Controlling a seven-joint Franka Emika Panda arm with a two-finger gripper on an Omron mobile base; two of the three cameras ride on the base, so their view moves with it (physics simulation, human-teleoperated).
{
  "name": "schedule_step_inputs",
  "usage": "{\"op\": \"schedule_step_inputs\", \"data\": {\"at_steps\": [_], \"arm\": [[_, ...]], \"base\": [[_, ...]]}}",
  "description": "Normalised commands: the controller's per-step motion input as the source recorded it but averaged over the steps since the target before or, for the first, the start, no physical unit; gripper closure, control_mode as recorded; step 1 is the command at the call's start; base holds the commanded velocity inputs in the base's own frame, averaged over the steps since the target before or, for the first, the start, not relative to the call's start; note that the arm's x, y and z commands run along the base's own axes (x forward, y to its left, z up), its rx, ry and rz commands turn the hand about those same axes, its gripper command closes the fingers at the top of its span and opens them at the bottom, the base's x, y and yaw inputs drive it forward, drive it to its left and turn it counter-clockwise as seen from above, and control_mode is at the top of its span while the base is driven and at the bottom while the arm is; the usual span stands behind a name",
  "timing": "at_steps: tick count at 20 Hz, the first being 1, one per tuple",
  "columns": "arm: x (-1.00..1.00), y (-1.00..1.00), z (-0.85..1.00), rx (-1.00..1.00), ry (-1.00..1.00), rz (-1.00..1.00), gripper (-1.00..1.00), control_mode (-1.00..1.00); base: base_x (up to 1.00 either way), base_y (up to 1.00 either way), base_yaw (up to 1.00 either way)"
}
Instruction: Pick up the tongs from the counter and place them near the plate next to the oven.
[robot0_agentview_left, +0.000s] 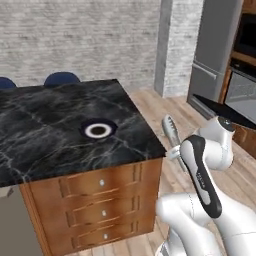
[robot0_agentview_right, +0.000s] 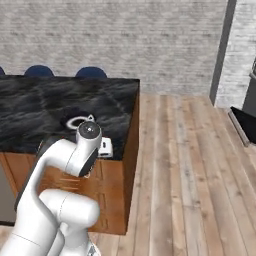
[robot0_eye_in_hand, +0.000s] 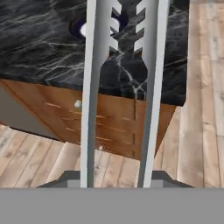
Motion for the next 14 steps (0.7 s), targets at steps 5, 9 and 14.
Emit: {"op": "schedule_step_inputs", "data": {"at_steps": [5,9,14], "arm": [[0.00,0.00,0.00,0.00,0.00,0.00,1.00,1.00],[0.00,0.00,0.00,0.00,0.00,0.00,1.00,1.00],[0.00,0.00,0.00,0.00,0.00,0.00,1.00,1.00]], "base": [[0.99,0.94,0.12],[0.91,0.99,0.12],[0.61,1.00,0.07]]}}
